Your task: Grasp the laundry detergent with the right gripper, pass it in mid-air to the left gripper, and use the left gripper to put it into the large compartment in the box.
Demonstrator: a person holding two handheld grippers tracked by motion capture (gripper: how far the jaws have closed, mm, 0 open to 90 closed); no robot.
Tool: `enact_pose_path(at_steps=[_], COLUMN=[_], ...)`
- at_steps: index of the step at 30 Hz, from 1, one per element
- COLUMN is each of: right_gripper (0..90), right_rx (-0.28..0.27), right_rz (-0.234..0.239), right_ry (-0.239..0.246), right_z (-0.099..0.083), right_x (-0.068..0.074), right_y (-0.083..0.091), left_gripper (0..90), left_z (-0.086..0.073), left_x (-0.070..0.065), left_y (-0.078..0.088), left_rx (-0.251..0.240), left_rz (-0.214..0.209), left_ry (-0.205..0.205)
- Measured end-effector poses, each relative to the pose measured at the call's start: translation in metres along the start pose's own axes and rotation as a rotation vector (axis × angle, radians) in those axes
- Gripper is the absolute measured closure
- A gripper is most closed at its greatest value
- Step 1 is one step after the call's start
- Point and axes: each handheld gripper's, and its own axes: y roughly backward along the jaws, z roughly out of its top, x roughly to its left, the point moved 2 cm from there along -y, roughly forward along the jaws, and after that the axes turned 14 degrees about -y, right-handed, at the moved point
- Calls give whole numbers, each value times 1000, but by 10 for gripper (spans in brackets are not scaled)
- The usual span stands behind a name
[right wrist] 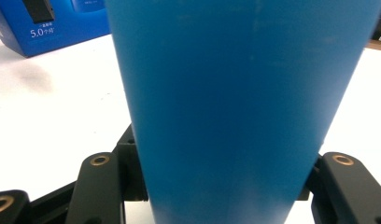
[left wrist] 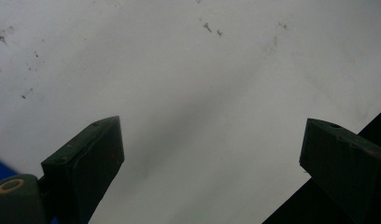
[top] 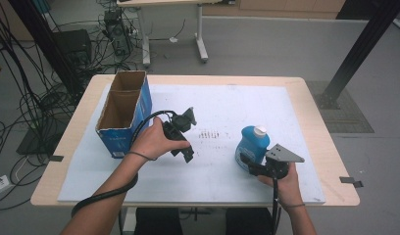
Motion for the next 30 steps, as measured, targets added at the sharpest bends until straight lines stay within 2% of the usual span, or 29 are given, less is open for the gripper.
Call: enact_pose_path(at_steps=[6,12,17,21,30], right_gripper=[415,416,416,416,417], right_rx=[0,6,22,15,11], right_rz=[0,11,20,35,79], right_ry=[4,6,15,4,16], right_z=[0,2,7,10,24], right_x=[1,-2,-4,-9,-14], right_y=[0,0,-1,-1,-1], left_gripper=[68,68,68,68,67], left_z=[-2,-2,-4,-4,-7], left_x=[-1,-2,0,-1,-6], left_y=[1,4,8,10,21], left_rx=[-2,-10,-25,-23,-28], left_rz=[2,1,-23,-12,16], left_ry=[2,-12,-27,-36,-74])
